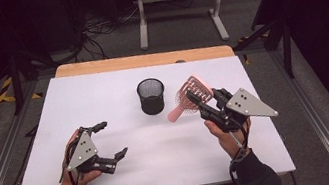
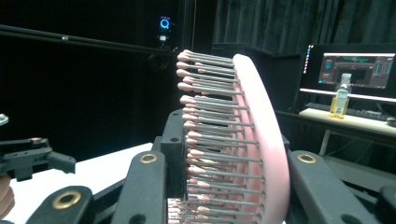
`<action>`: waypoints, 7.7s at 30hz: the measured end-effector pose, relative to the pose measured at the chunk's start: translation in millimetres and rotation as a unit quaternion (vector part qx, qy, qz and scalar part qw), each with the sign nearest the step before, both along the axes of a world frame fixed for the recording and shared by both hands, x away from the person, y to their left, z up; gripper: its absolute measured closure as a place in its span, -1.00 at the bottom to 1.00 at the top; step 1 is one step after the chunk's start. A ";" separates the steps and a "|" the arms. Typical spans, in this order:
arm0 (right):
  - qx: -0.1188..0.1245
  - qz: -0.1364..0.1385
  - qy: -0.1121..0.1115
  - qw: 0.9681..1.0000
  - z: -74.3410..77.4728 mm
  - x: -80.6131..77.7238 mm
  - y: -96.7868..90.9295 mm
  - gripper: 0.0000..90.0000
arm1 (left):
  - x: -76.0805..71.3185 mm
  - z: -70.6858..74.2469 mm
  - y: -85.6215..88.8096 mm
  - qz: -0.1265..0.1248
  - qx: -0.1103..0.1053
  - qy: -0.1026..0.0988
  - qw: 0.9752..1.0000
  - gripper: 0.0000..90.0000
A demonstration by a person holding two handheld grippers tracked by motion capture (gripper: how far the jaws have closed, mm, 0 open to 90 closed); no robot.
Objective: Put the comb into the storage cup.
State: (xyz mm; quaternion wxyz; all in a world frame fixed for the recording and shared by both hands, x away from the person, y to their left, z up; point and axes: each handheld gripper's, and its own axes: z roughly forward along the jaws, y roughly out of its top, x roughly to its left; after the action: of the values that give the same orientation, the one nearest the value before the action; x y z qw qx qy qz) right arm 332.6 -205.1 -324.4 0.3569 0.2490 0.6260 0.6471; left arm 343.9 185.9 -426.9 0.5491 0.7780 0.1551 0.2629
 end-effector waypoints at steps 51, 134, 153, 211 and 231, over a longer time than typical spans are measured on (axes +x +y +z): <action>0.033 0.001 -0.033 0.999 52.0 51.1 16.1 0.41 | -17.9 -19.7 47.4 0.038 0.011 0.017 0.999 -0.94; 0.060 -0.014 0.105 0.993 -30.7 133.2 56.3 0.41 | -19.4 -17.7 50.6 0.039 0.011 0.012 0.999 -0.92; 0.060 -0.005 0.138 0.989 -51.2 139.7 51.2 0.40 | -19.0 -18.7 48.8 0.039 0.016 0.012 0.999 -0.92; -0.005 -0.084 0.124 0.989 -49.1 131.1 32.6 -0.31 | -20.2 -17.9 46.0 0.037 0.022 0.013 0.999 -0.91; -0.033 -0.096 0.079 0.992 -22.2 117.4 22.5 -0.33 | -19.6 -17.7 46.9 0.038 0.023 0.013 0.999 -0.91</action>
State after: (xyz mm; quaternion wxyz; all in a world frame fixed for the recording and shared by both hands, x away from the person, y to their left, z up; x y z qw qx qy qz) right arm 450.0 -182.6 -346.6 0.3748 0.3461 0.6468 0.5670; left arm 324.2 232.8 -444.6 0.5187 0.7872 0.1859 0.2769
